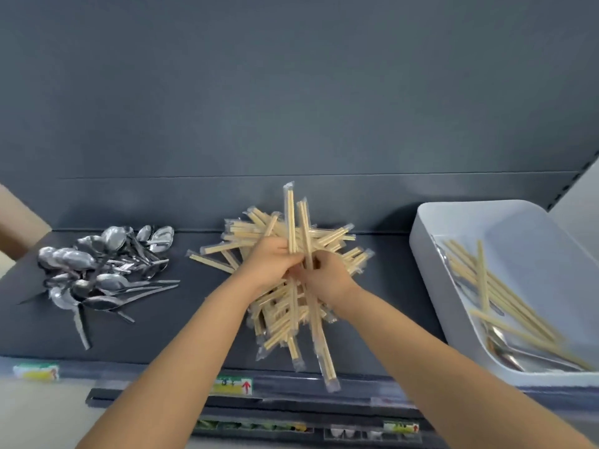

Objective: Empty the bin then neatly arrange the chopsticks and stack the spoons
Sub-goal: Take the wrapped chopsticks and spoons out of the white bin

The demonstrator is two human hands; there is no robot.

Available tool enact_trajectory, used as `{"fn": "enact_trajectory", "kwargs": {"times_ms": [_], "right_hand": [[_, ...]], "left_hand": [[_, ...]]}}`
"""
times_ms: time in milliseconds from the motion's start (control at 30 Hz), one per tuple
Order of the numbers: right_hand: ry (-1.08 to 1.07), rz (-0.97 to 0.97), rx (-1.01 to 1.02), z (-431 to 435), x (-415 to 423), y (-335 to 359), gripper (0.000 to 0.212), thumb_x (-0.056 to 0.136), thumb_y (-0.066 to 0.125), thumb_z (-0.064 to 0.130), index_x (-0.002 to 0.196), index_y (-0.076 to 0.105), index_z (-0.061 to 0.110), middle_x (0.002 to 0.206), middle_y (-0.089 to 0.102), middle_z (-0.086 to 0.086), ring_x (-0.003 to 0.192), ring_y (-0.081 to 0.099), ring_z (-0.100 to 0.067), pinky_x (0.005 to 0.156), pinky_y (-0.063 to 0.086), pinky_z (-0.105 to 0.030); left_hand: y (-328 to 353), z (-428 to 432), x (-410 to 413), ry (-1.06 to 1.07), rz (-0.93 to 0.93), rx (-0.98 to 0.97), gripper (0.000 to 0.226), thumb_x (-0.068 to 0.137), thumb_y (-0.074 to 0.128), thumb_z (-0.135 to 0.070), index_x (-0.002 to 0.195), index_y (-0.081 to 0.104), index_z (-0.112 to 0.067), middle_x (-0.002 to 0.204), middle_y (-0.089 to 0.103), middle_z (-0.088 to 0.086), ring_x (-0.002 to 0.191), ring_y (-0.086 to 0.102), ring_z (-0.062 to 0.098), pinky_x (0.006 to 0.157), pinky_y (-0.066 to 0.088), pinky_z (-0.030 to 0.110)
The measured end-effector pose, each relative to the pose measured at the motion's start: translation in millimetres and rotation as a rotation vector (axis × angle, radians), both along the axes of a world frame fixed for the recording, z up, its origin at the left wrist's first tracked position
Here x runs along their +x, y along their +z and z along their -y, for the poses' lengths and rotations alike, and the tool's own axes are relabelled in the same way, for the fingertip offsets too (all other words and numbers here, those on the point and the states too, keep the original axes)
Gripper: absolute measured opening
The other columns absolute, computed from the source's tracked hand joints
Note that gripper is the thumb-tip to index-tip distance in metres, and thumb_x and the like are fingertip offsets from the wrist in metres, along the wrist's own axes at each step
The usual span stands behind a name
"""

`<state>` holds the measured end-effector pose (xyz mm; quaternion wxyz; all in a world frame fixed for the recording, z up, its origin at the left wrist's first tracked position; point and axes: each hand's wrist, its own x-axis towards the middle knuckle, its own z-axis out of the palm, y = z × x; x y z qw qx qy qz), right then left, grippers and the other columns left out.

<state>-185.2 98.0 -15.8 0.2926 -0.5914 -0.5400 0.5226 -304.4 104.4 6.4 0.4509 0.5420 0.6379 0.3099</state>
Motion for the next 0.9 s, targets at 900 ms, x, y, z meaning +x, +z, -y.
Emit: {"fn": "enact_trajectory", "kwargs": {"times_ms": [900], "right_hand": [[-0.188,0.764,0.094,7,45,-17,0.035,0.098,0.045,0.020,0.131,0.050,0.008,0.139,0.044,-0.008,0.129,0.040,-0.029,0.101,0.040,-0.039]], "left_hand": [[-28,-81,17,-0.827,-0.844,0.632,0.059,0.098,0.031,-0.053,0.151,0.023,-0.028,0.155,0.030,-0.009,0.139,0.028,0.014,0.110,0.021,0.039]]}}
